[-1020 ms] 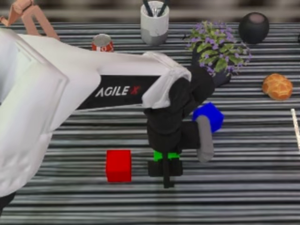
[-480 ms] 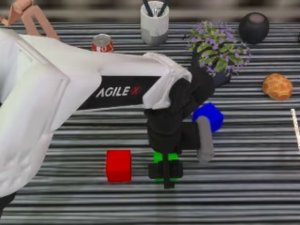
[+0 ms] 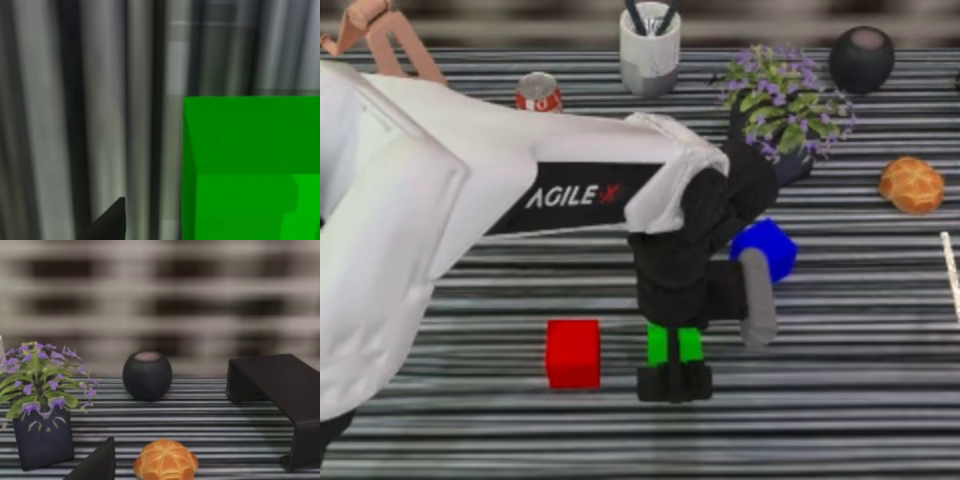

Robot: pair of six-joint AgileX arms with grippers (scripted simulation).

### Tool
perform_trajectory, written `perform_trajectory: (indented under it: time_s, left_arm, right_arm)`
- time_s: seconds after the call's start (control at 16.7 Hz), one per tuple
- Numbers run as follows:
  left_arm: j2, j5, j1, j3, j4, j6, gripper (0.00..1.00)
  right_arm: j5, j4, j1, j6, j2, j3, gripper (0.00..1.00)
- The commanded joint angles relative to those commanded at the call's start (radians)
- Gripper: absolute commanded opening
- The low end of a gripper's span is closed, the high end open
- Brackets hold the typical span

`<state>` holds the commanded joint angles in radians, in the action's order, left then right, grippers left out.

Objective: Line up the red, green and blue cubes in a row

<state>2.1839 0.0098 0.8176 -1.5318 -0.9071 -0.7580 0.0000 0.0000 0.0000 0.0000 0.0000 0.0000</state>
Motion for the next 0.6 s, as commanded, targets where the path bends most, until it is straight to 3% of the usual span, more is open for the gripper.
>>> perform_trajectory:
  time_s: [0.36,0.6]
  left_arm:
    - [-0.005,0.000,-0.002,-0.015,-0.018,-0.002,1.00]
    - [-0.047,0.000,-0.010,-0.101,-0.156,-0.003,1.00]
  right_arm:
    - [0.000,0.000,0.000,0.000,0.000,0.000,1.00]
    - [0.000,0.000,0.000,0.000,0.000,0.000,1.00]
